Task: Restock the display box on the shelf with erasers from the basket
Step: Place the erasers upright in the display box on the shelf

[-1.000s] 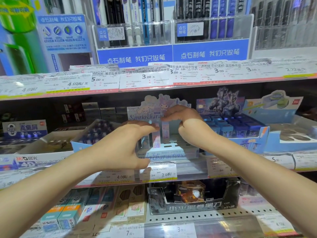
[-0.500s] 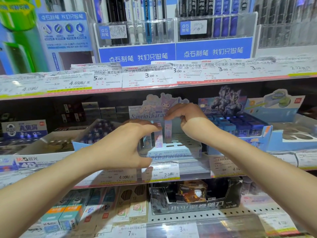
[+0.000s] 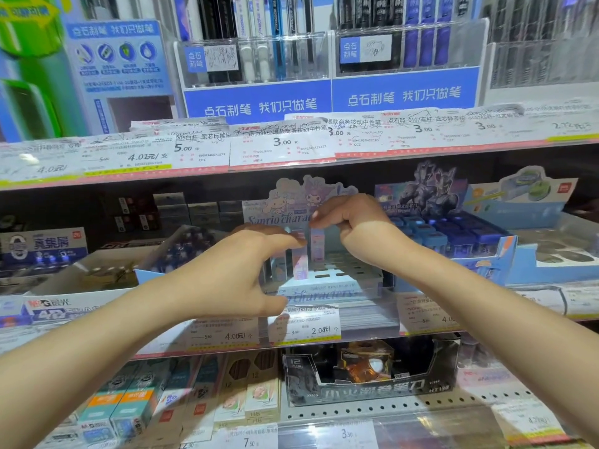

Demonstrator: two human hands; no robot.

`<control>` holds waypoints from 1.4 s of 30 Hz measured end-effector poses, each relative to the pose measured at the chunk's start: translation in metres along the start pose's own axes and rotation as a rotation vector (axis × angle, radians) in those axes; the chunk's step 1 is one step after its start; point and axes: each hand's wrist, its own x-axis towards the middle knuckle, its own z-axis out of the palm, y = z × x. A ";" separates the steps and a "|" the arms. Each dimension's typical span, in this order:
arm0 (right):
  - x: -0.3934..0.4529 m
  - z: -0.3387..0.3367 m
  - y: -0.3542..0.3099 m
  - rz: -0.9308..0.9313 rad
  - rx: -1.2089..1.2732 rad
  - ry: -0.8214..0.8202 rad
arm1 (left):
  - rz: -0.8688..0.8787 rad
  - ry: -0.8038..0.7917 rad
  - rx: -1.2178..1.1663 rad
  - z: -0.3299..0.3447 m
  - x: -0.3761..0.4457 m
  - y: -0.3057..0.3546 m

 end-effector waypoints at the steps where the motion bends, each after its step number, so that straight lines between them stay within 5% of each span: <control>1: -0.001 0.000 0.001 -0.001 0.003 -0.001 | -0.003 0.000 0.003 0.000 0.000 0.000; 9: 0.003 -0.008 -0.004 0.160 0.131 -0.125 | -0.004 -0.017 0.034 -0.002 0.003 0.000; 15: -0.011 0.001 -0.006 -0.033 0.018 -0.051 | -0.002 -0.004 -0.011 -0.006 0.004 0.003; 31: -0.010 -0.003 -0.001 0.031 -0.132 -0.140 | 0.001 -0.035 -0.036 -0.009 0.006 0.002; 37: 0.000 -0.014 -0.016 0.195 -0.140 -0.371 | 0.018 -0.032 -0.003 -0.009 0.008 0.003; 42: -0.018 -0.009 -0.009 0.099 -0.063 -0.157 | -0.019 -0.023 -0.004 -0.012 0.012 0.005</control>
